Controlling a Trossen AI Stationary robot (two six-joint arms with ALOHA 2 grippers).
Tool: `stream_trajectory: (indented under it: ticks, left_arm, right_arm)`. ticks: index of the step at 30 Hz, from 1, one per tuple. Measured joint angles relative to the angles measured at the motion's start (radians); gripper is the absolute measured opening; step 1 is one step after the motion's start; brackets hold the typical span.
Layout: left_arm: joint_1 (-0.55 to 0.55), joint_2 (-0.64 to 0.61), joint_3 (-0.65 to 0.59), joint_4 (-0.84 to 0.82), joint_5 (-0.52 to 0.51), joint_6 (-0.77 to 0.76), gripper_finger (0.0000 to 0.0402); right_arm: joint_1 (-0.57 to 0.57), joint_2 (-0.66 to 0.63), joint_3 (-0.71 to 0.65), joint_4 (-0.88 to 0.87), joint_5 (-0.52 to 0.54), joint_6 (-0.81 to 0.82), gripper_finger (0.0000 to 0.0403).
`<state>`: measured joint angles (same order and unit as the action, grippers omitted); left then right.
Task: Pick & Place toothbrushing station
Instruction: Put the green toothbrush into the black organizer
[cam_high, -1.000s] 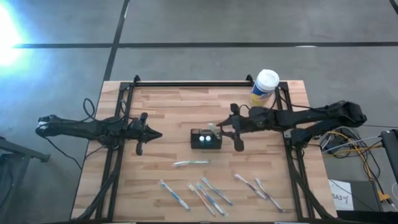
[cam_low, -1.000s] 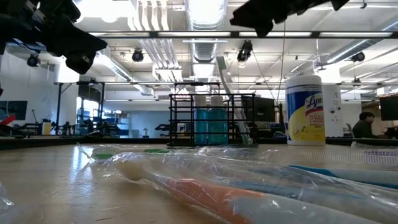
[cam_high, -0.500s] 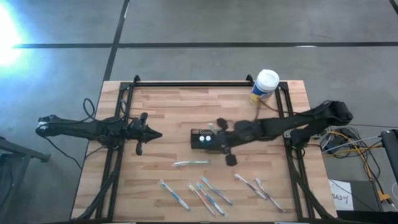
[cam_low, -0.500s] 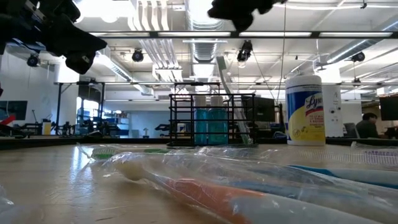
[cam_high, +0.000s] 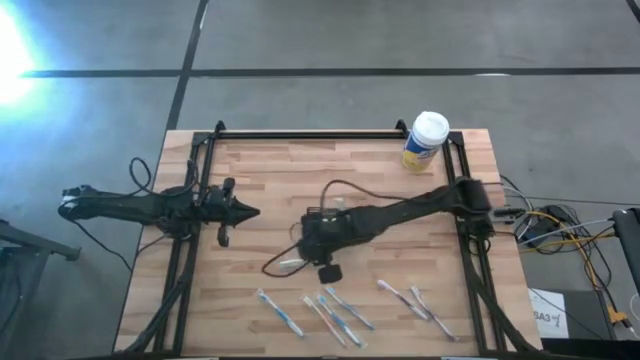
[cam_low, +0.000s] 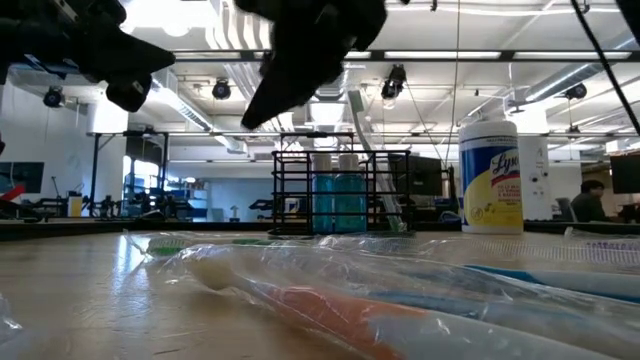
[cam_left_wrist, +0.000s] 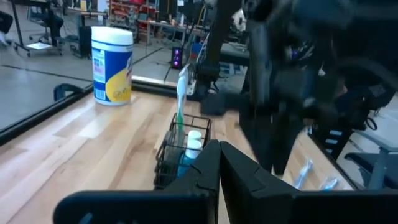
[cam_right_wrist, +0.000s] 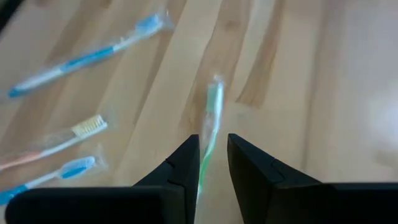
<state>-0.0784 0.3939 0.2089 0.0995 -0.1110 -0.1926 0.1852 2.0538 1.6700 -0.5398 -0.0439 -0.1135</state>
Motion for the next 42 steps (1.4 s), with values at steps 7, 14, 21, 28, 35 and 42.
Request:
stream_trajectory:
  ticks: [7,14,21,28,35,42]
  left_arm:
    - [0.000,0.000,0.000,-0.002,-0.034,-0.048,0.0011]
    - [0.000,0.000,0.000,-0.002,-0.048,-0.095,0.0011]
    - [0.000,0.000,0.000,-0.002,-0.047,-0.135,0.0021]
    - [0.000,0.000,0.000,-0.002,-0.044,-0.135,0.0030]
    - [0.000,0.000,0.000,-0.002,-0.044,-0.134,0.0030]
    - [0.000,0.000,-0.001,-0.002,-0.044,-0.131,0.0030]
  right_arm:
    - [-0.002,0.201,0.214,-0.130,-0.067,0.005,0.0106]
    - [-0.002,0.352,0.384,-0.202,0.004,0.057,0.0149]
    - [0.001,0.412,0.453,-0.286,0.070,0.050,0.0161]
    - [0.005,0.423,0.423,-0.283,0.075,0.034,0.0130]
    - [0.005,0.423,0.429,-0.291,0.069,0.018,0.0033]
    - [0.005,0.417,0.501,-0.298,0.073,0.009,0.0020]
